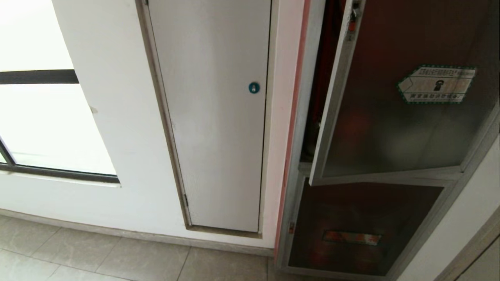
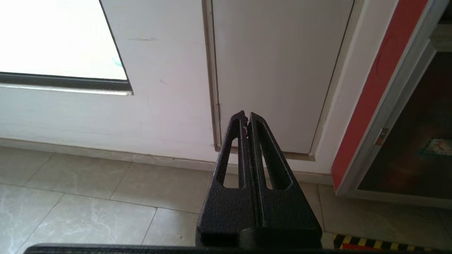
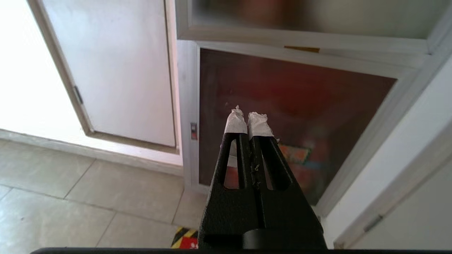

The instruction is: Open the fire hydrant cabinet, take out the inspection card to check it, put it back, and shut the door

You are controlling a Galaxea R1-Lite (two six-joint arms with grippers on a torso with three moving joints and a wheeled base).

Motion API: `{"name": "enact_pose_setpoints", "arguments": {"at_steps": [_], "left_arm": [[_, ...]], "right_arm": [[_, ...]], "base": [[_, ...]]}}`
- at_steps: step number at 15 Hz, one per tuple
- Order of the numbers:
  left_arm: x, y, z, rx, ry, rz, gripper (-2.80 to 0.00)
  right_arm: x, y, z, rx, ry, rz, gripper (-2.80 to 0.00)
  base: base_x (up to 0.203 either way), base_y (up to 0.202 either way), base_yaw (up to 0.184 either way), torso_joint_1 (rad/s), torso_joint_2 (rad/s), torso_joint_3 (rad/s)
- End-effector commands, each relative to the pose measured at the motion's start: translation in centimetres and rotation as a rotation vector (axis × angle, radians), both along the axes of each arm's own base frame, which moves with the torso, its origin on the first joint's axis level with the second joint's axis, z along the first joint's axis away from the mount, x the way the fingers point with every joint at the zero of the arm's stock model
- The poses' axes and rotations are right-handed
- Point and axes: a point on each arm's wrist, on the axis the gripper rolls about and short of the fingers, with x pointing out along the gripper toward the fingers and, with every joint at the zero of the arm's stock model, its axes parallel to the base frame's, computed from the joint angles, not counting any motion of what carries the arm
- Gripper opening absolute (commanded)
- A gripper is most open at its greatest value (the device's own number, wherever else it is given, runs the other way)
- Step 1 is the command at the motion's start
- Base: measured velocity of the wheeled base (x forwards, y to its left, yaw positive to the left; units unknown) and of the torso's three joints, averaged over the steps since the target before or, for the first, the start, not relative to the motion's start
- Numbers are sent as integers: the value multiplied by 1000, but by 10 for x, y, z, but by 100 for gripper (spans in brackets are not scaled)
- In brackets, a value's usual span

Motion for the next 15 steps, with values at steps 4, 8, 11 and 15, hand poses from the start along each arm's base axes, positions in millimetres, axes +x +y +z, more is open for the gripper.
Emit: {"name": "enact_pose_setpoints", "arguments": {"at_steps": [4, 8, 11, 15], "left_arm": [[0, 0, 0, 0, 2, -1, -280], [0, 0, 0, 0, 2, 0, -280], [0, 0, 0, 0, 2, 0, -280], [0, 0, 0, 0, 2, 0, -280]], "right_arm": [[0, 0, 0, -1, 1, 1, -280], [0, 0, 0, -1, 1, 1, -280], [0, 0, 0, -1, 1, 1, -280], [0, 0, 0, -1, 1, 1, -280]], "base": [[196, 0, 0, 3, 1, 2], [195, 0, 0, 1, 1, 4], [199, 0, -1, 5, 4, 5], [197, 0, -1, 3, 3, 3]]}}
